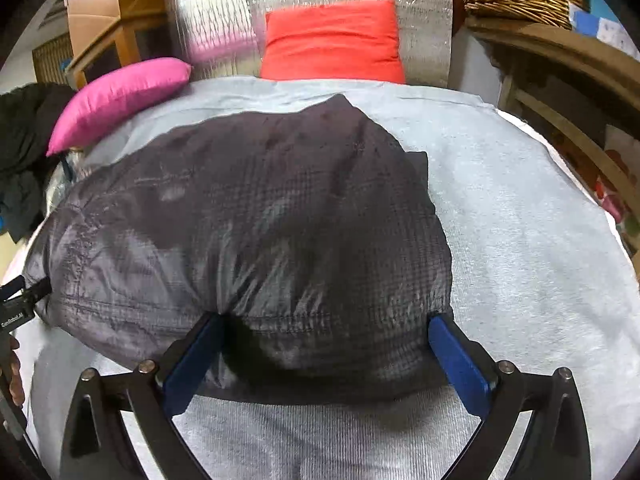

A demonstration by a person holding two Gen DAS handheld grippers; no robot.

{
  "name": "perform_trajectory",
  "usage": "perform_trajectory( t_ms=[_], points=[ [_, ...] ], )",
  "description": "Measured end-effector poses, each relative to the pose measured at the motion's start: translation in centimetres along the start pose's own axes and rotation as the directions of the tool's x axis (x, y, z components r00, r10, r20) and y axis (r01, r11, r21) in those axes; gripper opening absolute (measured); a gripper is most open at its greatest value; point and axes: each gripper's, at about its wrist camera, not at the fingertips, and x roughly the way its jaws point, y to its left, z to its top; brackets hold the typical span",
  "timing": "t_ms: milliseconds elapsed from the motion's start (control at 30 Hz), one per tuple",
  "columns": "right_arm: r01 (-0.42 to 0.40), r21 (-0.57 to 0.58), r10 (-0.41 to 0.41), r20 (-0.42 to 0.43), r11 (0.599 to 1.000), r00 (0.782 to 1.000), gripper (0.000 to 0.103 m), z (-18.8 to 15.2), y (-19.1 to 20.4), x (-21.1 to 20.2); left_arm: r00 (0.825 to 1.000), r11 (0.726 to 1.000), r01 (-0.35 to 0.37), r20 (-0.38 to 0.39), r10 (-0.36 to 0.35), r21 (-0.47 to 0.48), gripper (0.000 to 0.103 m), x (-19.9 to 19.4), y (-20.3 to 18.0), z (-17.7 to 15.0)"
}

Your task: Fold large clothes

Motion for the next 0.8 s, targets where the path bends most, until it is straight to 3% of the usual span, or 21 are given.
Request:
perform_trajectory(
  t_ms=[67,267,333,400,500,700,800],
  points=[
    [0.008,0.014,-0.009,0.017,1.000,1.000,0.103,0.7,0.0,-0.6,1.000,1.000,0.002,0.003,-0.002,0.003,0.103,-0.1,0.0,0.0],
    [-0.067,-0.007,0.067,0.122,0.998,0.990,0.103,3.3,1.6,-3.3,1.000,1.000,-0.012,0.022,0.012,0.008,0.103,0.0,-0.2,-0.3],
    [-0.070,-0.034,0.073,0.099,0.997,0.992,0.103,3.4,2.6,-2.5,1.000,1.000,-0.008,0.020,0.008,0.012,0.103,0.0,-0.2,-0.3],
    [-0.045,-0.051,0.042,-0.051,0.998,0.998,0.103,2.6,3.0,1.4,1.000,1.000,0.001,0.010,-0.001,0.016,0.103,-0.1,-0.2,-0.2],
    [-0.022,-0.073,0.020,-0.038,0.997,0.999,0.103,2.3,3.2,1.9,1.000,1.000,0.024,-0.012,-0.023,0.019,0.103,-0.3,0.2,0.3],
    [-0.069,0.016,0.069,-0.031,0.998,0.997,0.103,2.4,0.9,-1.0,0.998,0.991,0.057,0.034,-0.054,-0.120,0.103,-2.1,3.9,1.2],
    [-0.072,0.061,0.074,-0.018,0.995,0.997,0.103,2.0,-0.6,-1.5,0.998,0.972,0.064,0.021,-0.060,-0.228,0.103,-1.9,6.2,0.9]
  ],
)
